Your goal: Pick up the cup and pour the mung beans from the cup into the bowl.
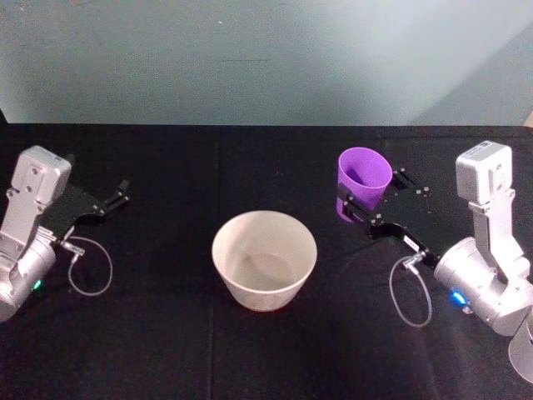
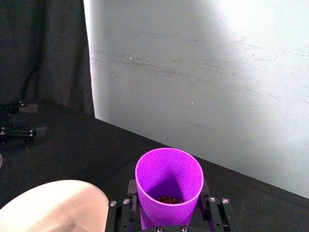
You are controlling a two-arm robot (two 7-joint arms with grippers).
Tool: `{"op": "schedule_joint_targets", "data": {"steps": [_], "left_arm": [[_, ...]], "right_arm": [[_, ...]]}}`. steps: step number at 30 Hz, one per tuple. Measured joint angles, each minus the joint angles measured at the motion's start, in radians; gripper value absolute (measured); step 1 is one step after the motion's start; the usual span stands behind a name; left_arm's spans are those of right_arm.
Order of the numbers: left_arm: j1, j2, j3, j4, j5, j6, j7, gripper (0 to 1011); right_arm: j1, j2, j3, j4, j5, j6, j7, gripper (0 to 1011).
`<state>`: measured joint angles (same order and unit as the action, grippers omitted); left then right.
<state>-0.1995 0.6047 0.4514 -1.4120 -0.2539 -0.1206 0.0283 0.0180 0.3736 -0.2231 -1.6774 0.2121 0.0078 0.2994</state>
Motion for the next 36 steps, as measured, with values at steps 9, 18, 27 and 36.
{"op": "schedule_joint_targets", "data": {"steps": [9,18,27,36], "left_arm": [[0.0,0.0,0.0,0.0,0.0,0.0,0.0,1000],[0.0,0.0,0.0,0.0,0.0,0.0,0.0,1000],[0.0,0.0,0.0,0.0,0.0,0.0,0.0,1000],[0.0,0.0,0.0,0.0,0.0,0.0,0.0,1000]], "right_arm": [[0.0,0.0,0.0,0.0,0.001,-0.001,0.0,729],[0.0,0.0,0.0,0.0,0.002,-0.001,-0.001,729],[0.0,0.0,0.0,0.0,0.003,-0.001,-0.002,729],[0.0,0.0,0.0,0.0,0.003,-0.001,-0.002,729]]}}
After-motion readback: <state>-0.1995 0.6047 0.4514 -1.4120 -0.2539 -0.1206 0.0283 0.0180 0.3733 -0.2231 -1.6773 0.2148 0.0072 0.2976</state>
